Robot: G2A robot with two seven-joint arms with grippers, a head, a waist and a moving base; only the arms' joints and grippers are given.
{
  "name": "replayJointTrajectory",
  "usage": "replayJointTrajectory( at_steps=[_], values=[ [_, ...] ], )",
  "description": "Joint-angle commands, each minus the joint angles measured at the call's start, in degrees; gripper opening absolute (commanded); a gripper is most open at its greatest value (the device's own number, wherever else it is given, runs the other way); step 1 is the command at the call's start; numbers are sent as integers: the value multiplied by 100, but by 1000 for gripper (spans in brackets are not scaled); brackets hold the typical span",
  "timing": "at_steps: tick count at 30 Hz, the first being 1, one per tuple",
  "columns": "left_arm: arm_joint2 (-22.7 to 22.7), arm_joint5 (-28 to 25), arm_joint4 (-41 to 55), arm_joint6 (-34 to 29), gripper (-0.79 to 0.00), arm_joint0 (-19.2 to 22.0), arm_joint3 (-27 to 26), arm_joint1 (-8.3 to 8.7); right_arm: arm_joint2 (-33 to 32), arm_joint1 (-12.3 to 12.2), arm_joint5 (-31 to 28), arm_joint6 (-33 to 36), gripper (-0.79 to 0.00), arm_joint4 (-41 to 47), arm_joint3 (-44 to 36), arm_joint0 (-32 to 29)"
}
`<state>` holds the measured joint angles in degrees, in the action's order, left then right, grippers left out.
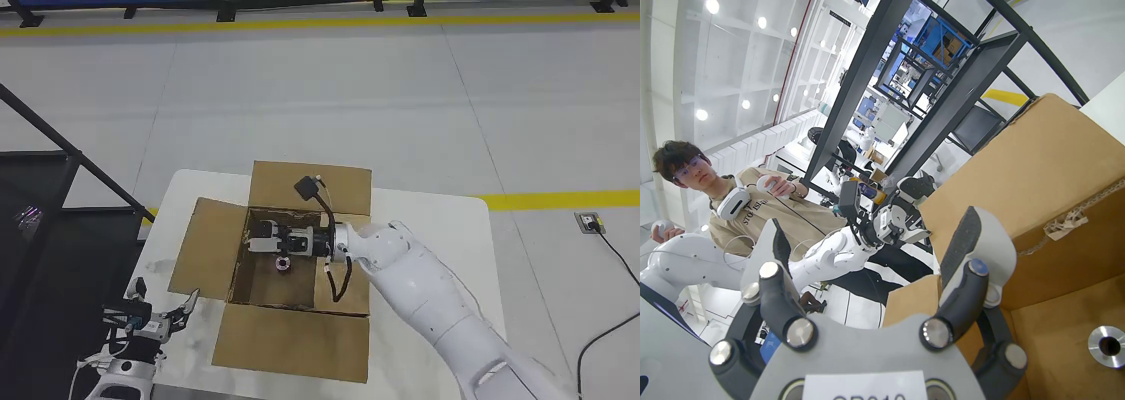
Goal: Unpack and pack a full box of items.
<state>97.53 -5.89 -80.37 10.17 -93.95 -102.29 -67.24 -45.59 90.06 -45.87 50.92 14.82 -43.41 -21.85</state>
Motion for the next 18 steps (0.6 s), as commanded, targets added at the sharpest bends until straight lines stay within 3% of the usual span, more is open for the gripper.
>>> replayJointTrajectory(
  at_steps=[1,11,18],
  values=[
    [-49,-16,-70,-75,0,61,62,-1,-192,-136,98,-35,0,-221,-390,-246],
    [-345,33,-306,-189,0,368,414,-30,-1192,-696,709,626,0,-313,-2373,-1526],
    [-295,29,-279,-184,0,374,463,-34,-1319,-783,1047,677,0,-358,-2696,-1725]
  ],
)
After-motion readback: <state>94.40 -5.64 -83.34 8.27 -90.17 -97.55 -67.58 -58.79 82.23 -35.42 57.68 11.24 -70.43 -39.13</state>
